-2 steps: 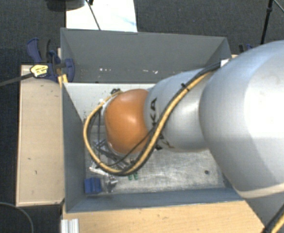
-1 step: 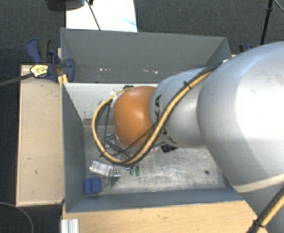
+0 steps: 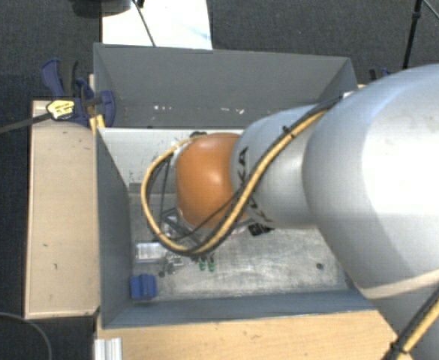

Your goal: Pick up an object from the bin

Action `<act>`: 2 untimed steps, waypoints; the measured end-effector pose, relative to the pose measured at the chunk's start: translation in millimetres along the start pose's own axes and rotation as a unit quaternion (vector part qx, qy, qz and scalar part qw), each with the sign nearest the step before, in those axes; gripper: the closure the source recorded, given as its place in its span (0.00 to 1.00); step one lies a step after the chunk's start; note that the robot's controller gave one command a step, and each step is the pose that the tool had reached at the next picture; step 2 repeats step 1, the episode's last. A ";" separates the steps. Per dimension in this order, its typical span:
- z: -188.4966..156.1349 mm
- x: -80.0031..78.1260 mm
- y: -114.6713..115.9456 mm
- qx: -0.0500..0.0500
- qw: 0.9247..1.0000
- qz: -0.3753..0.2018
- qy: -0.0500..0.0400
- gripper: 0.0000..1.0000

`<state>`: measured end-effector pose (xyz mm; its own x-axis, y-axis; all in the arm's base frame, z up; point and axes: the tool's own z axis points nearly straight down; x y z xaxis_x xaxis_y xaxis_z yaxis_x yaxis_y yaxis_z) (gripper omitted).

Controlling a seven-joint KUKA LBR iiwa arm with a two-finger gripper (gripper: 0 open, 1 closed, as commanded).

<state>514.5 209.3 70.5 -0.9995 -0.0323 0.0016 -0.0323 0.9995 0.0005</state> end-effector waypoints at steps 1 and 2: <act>-219.9 -13.0 -57.6 0.000 0.978 -0.208 -0.006 1.00; -219.9 -13.0 -57.6 0.000 0.978 -0.208 -0.006 1.00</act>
Offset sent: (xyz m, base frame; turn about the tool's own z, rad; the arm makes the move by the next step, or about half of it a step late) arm 0.0131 -0.0566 0.2154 -0.4216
